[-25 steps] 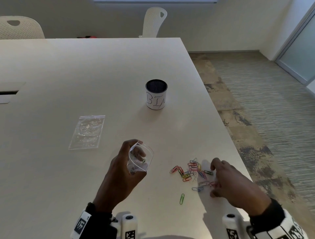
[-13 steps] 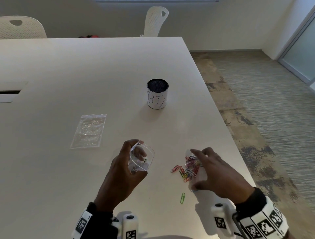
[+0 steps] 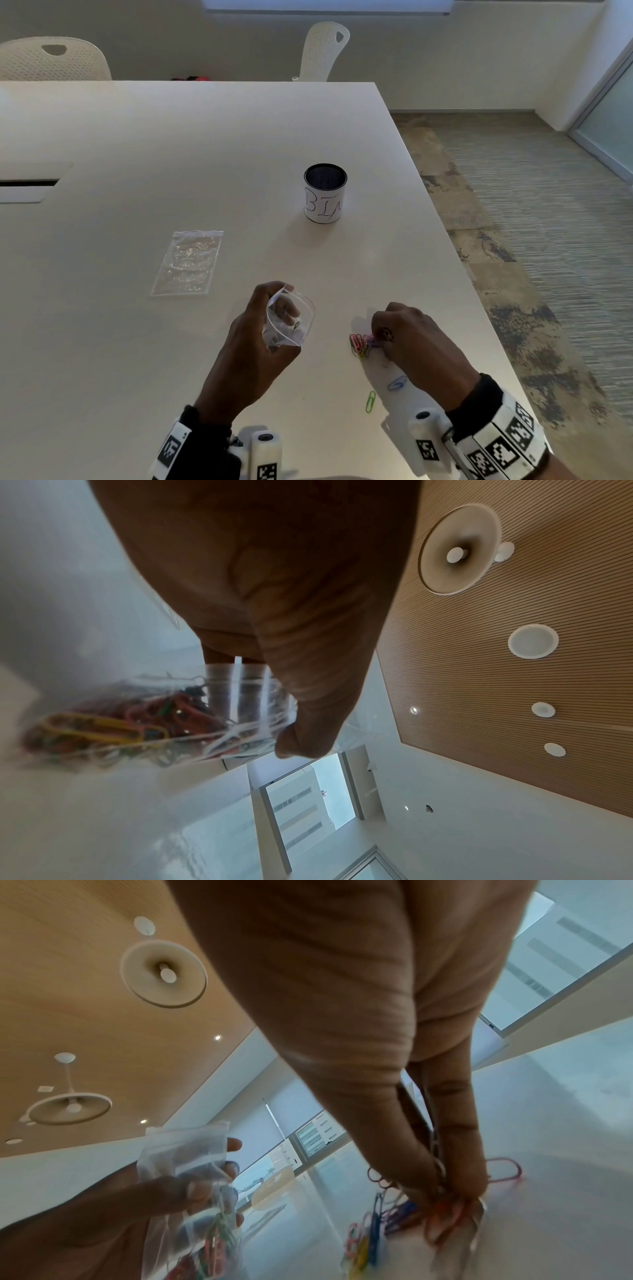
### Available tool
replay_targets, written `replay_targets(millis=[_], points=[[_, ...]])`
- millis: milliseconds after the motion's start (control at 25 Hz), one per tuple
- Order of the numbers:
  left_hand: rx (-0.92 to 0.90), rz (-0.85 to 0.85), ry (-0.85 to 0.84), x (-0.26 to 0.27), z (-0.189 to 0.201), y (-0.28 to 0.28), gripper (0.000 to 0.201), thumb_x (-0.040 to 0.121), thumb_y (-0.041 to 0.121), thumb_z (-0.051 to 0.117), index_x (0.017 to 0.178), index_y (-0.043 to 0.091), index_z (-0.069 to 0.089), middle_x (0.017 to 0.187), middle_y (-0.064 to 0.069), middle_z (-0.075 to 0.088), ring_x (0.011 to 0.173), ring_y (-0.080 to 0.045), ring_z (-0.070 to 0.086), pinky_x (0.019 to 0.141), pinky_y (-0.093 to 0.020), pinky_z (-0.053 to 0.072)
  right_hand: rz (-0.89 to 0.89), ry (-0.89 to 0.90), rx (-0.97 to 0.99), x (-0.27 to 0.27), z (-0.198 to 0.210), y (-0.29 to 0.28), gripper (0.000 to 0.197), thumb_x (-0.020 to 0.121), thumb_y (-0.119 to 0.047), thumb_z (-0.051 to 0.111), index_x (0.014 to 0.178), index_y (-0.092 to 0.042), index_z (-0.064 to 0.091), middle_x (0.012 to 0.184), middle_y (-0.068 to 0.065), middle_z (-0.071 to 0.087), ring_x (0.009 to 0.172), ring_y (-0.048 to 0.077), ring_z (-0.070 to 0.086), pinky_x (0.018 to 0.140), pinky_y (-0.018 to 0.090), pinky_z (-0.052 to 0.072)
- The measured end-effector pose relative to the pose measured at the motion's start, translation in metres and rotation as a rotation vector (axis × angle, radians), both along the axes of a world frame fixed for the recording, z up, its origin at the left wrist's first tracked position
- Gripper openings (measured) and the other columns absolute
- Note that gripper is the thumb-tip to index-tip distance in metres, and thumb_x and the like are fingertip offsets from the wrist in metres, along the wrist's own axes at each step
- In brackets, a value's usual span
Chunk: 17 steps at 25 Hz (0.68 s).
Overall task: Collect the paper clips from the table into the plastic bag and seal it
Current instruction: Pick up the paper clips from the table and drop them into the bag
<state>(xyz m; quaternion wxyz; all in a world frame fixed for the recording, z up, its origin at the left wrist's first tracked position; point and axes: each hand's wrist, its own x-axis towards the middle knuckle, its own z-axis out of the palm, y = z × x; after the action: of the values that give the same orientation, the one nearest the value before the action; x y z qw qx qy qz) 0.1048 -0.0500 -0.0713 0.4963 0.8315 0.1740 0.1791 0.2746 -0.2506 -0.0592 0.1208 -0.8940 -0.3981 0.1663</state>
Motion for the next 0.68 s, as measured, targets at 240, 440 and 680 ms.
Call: replay_targets(millis=[240, 440, 680], points=[[-0.006, 0.019, -0.005, -0.001, 0.000, 0.000, 0.071, 0.077, -0.002, 0.084, 0.130, 0.031, 0.050, 0.104, 0.013, 0.068, 0.101, -0.013, 0.067, 0.075, -0.007, 0.052, -0.094, 0.207, 0.222, 0.023, 0.013, -0.009, 0.015, 0.085, -0.003, 0.081, 0.090, -0.017, 0.083, 0.082, -0.009, 0.076, 0.070, 0.000, 0.071, 0.068, 0.004, 0.052], [-0.019, 0.013, -0.006, 0.000, 0.001, -0.003, 0.069, 0.078, -0.002, 0.082, 0.128, 0.032, 0.051, 0.102, 0.013, 0.068, 0.098, -0.011, 0.067, 0.073, -0.005, 0.050, -0.238, 0.599, 0.535, 0.015, 0.046, -0.006, 0.016, 0.084, 0.002, 0.080, 0.085, -0.014, 0.083, 0.080, 0.006, 0.082, 0.079, 0.019, 0.079, 0.074, 0.019, 0.059], [-0.027, 0.000, -0.009, 0.003, 0.004, -0.006, 0.065, 0.079, 0.004, 0.084, 0.128, 0.030, 0.050, 0.102, 0.013, 0.070, 0.097, -0.009, 0.069, 0.071, -0.007, 0.052, -0.106, 0.804, 0.753, -0.018, 0.080, 0.031, 0.013, 0.082, -0.003, 0.081, 0.093, -0.010, 0.082, 0.088, 0.010, 0.082, 0.088, 0.028, 0.079, 0.090, 0.033, 0.063]])
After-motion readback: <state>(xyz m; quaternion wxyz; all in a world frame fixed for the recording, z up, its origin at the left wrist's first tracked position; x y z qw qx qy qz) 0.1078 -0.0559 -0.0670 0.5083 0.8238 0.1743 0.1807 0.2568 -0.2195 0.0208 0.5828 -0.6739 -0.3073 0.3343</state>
